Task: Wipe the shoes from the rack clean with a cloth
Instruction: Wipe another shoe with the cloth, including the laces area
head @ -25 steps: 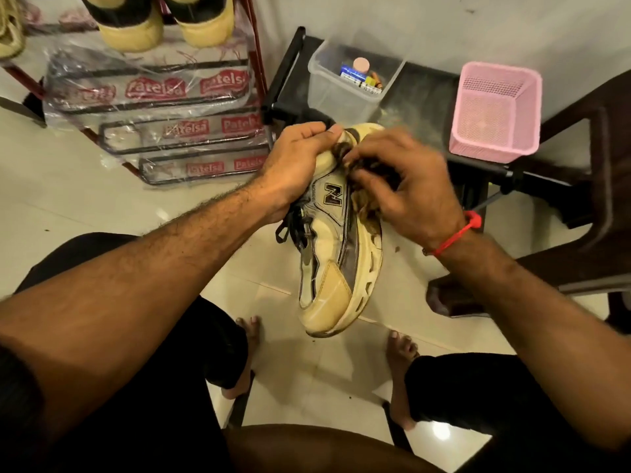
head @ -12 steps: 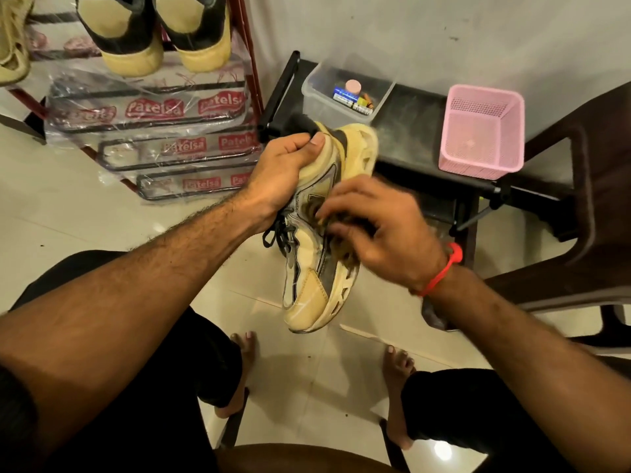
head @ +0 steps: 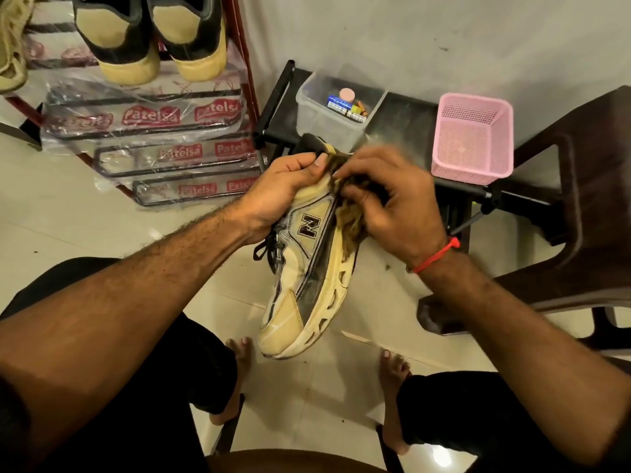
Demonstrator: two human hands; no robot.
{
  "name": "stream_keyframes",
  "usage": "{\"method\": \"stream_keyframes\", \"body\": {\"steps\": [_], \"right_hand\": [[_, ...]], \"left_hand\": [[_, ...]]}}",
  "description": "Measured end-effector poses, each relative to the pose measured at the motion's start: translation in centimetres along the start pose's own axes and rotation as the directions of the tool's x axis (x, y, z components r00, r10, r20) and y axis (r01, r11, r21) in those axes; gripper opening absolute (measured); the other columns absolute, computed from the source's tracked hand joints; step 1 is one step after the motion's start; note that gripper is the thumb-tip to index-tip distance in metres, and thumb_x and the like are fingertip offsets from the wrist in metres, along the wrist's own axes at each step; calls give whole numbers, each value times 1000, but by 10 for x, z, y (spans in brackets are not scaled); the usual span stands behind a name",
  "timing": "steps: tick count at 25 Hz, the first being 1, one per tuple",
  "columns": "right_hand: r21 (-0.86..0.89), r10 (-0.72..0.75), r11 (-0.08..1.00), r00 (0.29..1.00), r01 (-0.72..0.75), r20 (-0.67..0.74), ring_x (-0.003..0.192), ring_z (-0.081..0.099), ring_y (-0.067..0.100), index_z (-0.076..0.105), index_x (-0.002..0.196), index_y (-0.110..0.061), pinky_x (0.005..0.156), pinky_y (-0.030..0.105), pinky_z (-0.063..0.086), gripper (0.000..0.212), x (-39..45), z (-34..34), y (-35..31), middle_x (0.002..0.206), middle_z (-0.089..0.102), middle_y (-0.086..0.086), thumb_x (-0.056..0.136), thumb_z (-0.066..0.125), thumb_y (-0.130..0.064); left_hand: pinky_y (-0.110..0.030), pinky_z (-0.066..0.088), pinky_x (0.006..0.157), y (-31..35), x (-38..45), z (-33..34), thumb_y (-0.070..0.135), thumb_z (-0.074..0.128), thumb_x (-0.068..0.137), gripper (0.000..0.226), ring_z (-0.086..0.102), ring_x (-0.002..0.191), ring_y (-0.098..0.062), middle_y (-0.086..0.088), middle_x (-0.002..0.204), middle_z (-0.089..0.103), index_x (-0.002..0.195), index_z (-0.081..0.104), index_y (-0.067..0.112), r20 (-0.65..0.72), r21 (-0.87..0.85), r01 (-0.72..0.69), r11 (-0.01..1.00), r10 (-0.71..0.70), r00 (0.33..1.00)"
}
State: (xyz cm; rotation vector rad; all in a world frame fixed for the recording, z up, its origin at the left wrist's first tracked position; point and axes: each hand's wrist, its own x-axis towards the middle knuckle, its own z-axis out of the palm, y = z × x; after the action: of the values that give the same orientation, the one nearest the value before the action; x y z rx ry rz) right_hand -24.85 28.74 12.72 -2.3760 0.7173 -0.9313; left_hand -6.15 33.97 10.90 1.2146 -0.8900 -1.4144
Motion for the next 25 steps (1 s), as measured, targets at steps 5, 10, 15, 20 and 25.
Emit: {"method": "stream_keyframes", "body": {"steps": [5, 10, 15, 20, 25], "right_hand": [[-45, -268, 959, 948, 279, 174, 98, 61, 33, 73, 106, -4, 86, 42, 52, 20, -30, 16, -31, 110, 65, 15, 89, 62, -7], [-77, 120, 989, 988, -127, -97, 103, 61, 16, 72, 109, -10, 93, 28, 52, 22, 11, -16, 11, 110, 66, 8, 88, 66, -10], [-86, 212, 973, 977, -214, -28, 106, 58, 12, 70, 115, -13, 94, 10, 42, 25, 9, -14, 12, 113, 65, 5, 91, 65, -12], [0, 264, 964, 963, -264, 44, 96, 59, 11, 69, 101, -15, 89, 23, 51, 18, -2, -5, -13, 101, 63, -5, 85, 69, -9], [-2, 65, 997, 873, -74, 483, 95, 59, 18, 71, 100, -14, 86, 38, 53, 20, -30, 24, -34, 100, 64, 0, 80, 69, -9]], "left_hand": [[-21, 56, 70, 2, 0, -1, 19, 45, 108, 26, 70, 79, -11, -2, 88, 74, 104, 68, 9, -10, -45, 6, 999, -6, 1000], [-22, 59, 72, 2, -2, 6, 30, 53, 97, 24, 70, 79, -12, -1, 89, 73, 106, 67, 13, 82, -29, 19, 999, -17, 996], [-19, 55, 70, -2, -3, 8, 30, 56, 98, 18, 68, 76, -7, 7, 83, 72, 92, 72, 25, 114, 90, -43, 995, 32, 993], [-23, 49, 69, -5, -1, 0, 33, 55, 96, 21, 60, 77, -13, 1, 82, 65, 90, 68, 19, 22, 265, -132, 955, 131, 991], [-39, 54, 90, 2, 9, -11, 38, 56, 97, 25, 66, 95, -20, -10, 102, 73, 103, 71, 19, -168, 224, -154, 962, 194, 966]]}}
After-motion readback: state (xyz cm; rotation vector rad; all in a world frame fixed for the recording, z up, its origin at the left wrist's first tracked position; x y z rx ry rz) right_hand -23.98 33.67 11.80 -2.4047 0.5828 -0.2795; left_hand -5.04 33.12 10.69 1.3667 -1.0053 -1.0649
